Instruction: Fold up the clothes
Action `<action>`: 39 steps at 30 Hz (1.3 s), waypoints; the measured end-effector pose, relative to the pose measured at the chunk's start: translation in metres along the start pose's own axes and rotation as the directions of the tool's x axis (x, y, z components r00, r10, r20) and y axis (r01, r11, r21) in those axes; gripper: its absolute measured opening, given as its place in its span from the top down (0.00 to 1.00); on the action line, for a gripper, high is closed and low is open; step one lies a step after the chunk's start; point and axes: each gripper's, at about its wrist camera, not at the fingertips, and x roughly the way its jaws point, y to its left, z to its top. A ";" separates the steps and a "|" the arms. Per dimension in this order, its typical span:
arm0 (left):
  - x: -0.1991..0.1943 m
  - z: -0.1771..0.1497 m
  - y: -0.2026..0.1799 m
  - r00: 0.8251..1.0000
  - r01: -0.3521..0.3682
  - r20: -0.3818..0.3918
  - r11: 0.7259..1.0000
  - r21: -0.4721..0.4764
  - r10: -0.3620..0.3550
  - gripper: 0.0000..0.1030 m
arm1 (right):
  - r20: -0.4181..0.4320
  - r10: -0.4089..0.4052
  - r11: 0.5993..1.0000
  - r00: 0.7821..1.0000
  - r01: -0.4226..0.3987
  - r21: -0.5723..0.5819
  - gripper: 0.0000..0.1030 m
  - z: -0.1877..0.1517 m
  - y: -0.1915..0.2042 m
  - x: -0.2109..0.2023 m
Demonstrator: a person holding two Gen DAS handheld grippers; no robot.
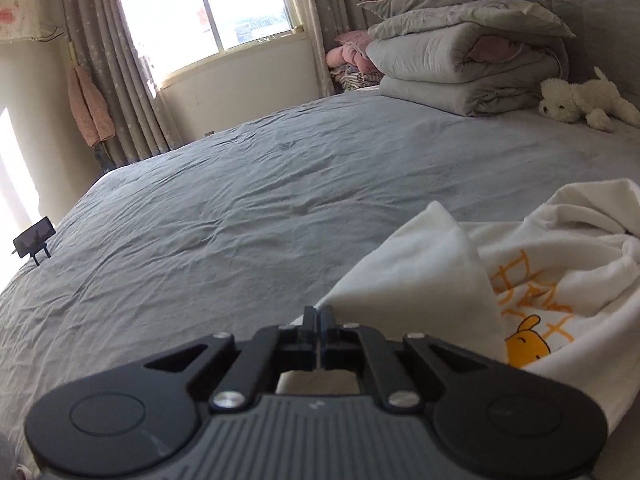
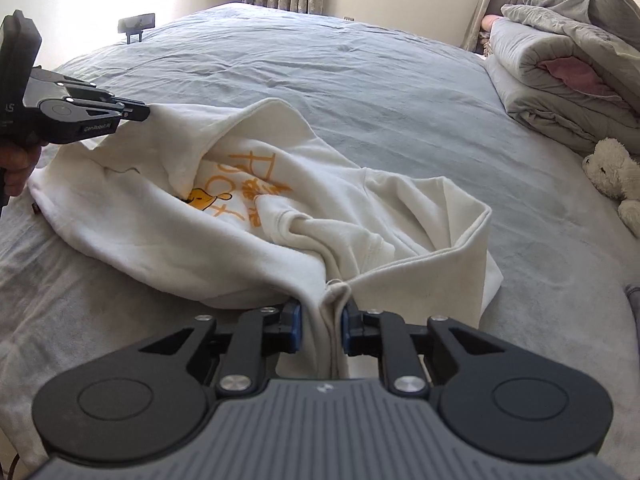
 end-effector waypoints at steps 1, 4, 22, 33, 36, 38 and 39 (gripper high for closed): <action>-0.012 0.001 0.012 1.000 0.020 0.009 0.997 -0.078 -0.019 0.99 | 0.027 -0.022 1.000 0.999 0.022 0.006 0.84 0.003 -0.003 -0.006; -0.046 0.004 0.047 0.996 0.082 0.046 0.948 -0.308 -0.071 0.99 | 0.107 -0.094 0.995 0.990 0.091 0.030 0.85 0.011 -0.013 -0.024; -0.146 -0.050 0.057 0.970 0.200 0.004 0.783 -0.589 -0.245 0.78 | 0.144 -0.115 0.991 0.983 0.104 0.082 0.71 0.039 -0.061 -0.029; -0.036 0.028 -0.005 0.945 0.281 -0.066 0.897 -0.341 -0.321 0.12 | 0.121 0.010 0.885 0.993 -0.065 0.462 0.35 0.007 -0.107 -0.030; 0.013 0.034 -0.035 0.927 0.299 -0.122 0.896 -0.329 -0.355 0.10 | 0.157 0.062 0.820 0.986 -0.140 0.556 0.34 0.002 -0.120 -0.030; 0.038 0.031 -0.054 0.908 0.315 -0.166 0.887 -0.337 -0.386 0.10 | 0.183 0.094 0.768 0.978 -0.189 0.612 0.34 -0.001 -0.129 -0.031; 0.049 0.029 -0.065 0.895 0.326 -0.193 0.884 -0.335 -0.403 0.10 | 0.193 0.112 0.745 0.975 -0.211 0.633 0.34 -0.002 -0.130 -0.029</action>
